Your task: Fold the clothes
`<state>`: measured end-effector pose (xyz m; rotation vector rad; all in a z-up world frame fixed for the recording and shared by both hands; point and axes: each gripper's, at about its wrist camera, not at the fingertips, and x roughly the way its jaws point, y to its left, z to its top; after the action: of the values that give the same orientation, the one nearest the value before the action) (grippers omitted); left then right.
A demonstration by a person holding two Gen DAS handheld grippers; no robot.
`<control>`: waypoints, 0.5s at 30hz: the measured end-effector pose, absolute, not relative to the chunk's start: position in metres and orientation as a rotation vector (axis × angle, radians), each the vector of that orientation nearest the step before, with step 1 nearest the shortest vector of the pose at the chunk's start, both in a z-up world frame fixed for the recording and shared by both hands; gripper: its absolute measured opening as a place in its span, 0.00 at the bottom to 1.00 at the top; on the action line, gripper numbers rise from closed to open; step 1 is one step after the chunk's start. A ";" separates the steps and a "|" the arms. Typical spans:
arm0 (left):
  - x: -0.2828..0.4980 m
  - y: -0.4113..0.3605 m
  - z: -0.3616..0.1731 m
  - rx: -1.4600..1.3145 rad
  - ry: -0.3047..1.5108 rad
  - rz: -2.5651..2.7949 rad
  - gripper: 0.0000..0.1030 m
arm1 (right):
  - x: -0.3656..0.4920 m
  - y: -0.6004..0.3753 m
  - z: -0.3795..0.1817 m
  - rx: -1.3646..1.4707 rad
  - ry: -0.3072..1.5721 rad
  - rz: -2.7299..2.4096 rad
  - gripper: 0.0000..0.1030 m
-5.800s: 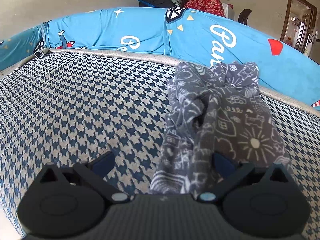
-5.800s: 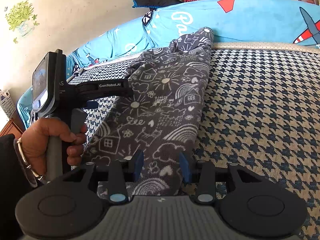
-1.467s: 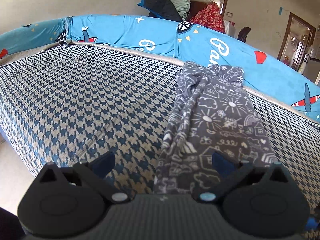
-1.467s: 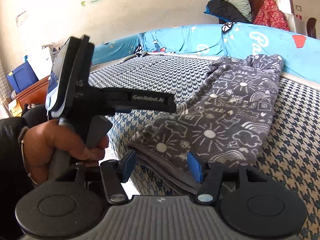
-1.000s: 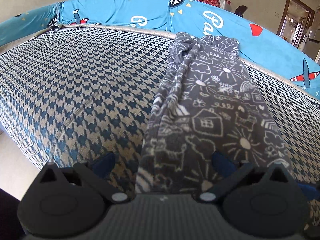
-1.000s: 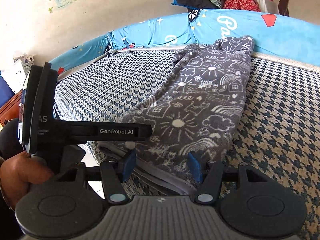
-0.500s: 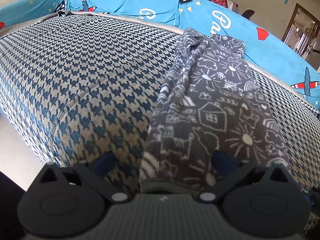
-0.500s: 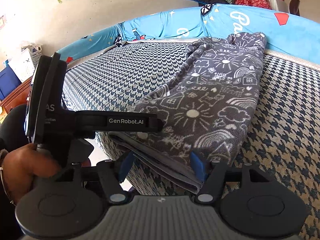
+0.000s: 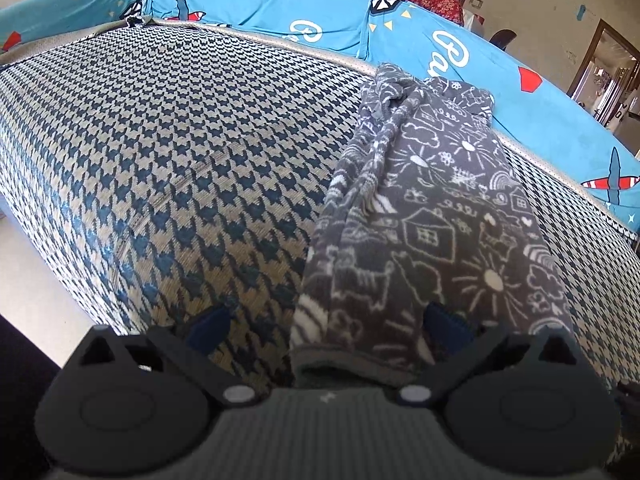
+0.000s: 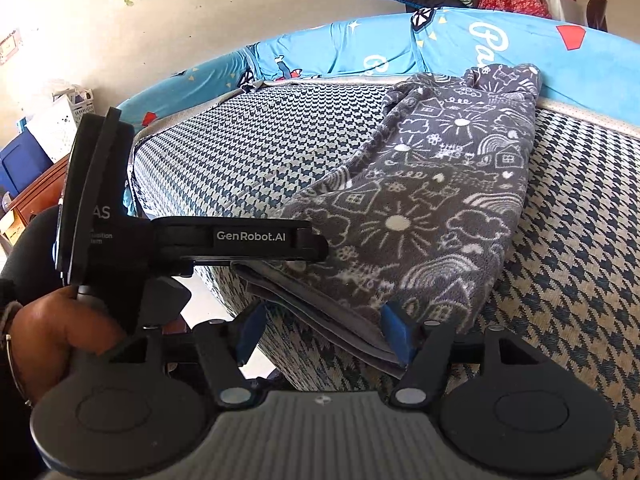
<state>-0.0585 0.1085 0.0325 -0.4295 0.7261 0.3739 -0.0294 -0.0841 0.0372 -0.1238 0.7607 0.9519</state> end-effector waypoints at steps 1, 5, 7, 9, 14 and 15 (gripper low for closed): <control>-0.060 0.109 0.035 -0.424 0.712 0.384 1.00 | -0.030 -0.085 0.038 -0.121 0.762 0.957 0.62; -0.065 0.107 0.048 -0.419 0.642 0.397 1.00 | -0.032 -0.091 0.043 -0.078 0.774 1.003 0.62; -0.065 0.103 0.053 -0.411 0.620 0.382 1.00 | -0.034 -0.096 0.047 -0.059 0.756 0.998 0.62; -0.062 0.096 0.057 -0.391 0.606 0.360 1.00 | -0.036 -0.102 0.052 -0.047 0.721 0.963 0.62; -0.051 0.078 0.062 -0.364 0.603 0.288 1.00 | -0.029 -0.117 0.057 -0.031 0.655 0.766 0.62; -0.049 0.075 0.061 -0.363 0.609 0.276 1.00 | -0.026 -0.119 0.056 -0.030 0.655 0.718 0.62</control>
<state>-0.0490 0.0749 0.0608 -0.3635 0.6086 0.2758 -0.0264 -0.1189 0.0561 -0.0296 0.6551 0.7184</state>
